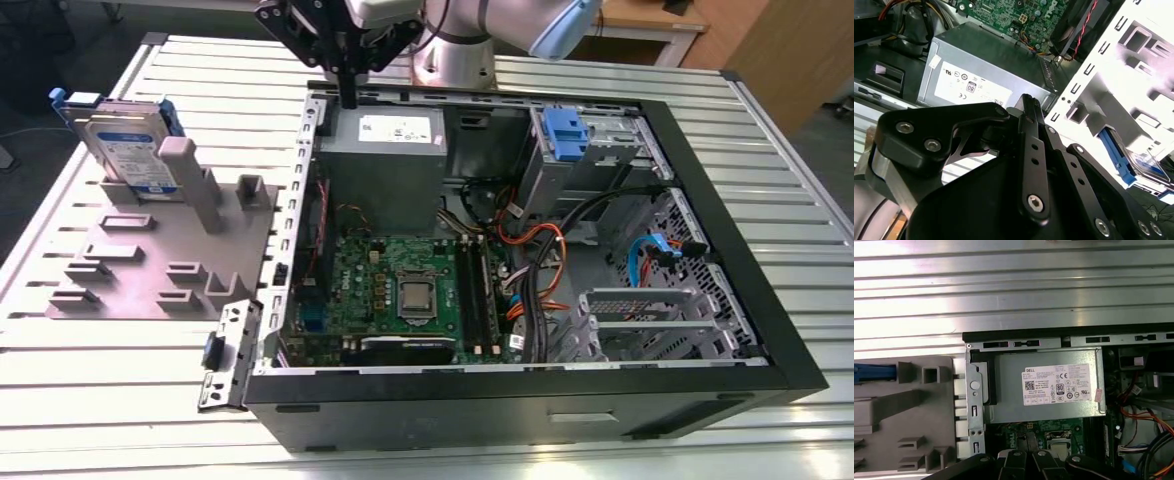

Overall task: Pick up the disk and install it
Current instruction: 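Reach for the disk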

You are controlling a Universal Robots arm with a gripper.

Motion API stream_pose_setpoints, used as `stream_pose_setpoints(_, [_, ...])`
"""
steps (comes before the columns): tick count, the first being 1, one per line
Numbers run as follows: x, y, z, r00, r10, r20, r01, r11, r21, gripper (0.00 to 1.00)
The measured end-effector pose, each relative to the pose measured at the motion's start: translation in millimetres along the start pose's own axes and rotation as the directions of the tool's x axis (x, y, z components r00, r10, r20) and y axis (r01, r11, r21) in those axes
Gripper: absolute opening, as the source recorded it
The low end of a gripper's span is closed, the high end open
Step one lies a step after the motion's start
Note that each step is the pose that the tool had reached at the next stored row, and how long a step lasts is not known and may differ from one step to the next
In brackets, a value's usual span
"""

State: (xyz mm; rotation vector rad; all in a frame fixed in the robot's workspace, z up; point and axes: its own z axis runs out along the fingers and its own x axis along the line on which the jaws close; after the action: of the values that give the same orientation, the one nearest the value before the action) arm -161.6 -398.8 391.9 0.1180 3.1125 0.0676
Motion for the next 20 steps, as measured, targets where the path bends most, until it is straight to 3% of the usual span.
stream_pose_setpoints(20, [9.8,-0.7,0.3,1.0,0.0,0.0,0.0,1.0,0.0,0.11])
